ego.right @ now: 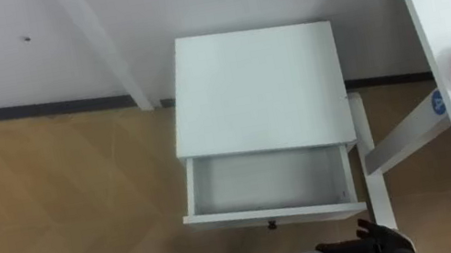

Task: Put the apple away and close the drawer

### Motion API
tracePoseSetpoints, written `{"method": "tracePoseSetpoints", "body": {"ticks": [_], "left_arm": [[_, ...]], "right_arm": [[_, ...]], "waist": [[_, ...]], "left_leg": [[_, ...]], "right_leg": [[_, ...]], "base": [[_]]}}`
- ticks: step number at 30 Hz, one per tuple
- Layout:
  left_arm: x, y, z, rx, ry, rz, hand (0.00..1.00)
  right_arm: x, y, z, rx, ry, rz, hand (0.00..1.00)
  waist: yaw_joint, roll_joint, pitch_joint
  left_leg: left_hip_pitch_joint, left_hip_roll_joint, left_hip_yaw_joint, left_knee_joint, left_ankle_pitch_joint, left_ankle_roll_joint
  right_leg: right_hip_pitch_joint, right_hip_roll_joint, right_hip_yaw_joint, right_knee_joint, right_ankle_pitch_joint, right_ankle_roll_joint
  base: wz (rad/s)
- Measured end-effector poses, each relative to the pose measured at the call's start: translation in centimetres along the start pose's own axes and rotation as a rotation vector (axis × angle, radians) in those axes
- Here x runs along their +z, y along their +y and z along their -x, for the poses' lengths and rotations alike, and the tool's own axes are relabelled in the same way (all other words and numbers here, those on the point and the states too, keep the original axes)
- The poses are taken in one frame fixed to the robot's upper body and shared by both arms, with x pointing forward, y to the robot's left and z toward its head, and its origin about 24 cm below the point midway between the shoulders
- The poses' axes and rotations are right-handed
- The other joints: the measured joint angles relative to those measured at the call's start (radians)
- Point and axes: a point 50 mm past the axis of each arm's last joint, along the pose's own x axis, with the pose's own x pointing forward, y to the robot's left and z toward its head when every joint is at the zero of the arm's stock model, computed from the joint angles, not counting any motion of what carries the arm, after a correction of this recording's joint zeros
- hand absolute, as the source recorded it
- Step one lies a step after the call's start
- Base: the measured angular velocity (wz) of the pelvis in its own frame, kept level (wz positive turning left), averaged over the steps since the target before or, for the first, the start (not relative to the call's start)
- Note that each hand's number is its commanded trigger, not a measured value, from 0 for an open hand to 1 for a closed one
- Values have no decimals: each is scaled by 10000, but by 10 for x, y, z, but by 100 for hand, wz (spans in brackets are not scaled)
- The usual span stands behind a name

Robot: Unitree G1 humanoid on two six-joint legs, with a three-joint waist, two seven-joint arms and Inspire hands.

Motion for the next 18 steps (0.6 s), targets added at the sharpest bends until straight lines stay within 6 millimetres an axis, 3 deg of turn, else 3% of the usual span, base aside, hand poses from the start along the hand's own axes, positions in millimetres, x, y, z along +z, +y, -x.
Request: {"method": "tracePoseSetpoints", "body": {"ticks": [8, 14, 18], "left_arm": [[-8, -1, 2, -30, 194, -7, 0], [-10, -2, 3, -44, 254, 47, 0], [-10, -5, 3, -76, 321, 256, 0]], "right_arm": [[-1, 0, 0, 30, 39, -68, 0], [-3, -1, 0, -126, 71, -381, 0], [-12, -6, 3, -726, 229, -1858, 0]], "waist": [[4, -74, -15], [61, 36, -18], [180, 145, -94]], "left_leg": [[20, -10, 12, -22, 3, 13], [119, 14, 158, -124, 10, 21], [260, 9, 272, -295, 19, 30]], "right_leg": [[-19, 50, 200, -4, 26, 20], [-39, 86, 521, -12, 50, 12], [-28, 79, 554, -22, 97, 20]], "base": [[-2], [-9], [-11]]}}
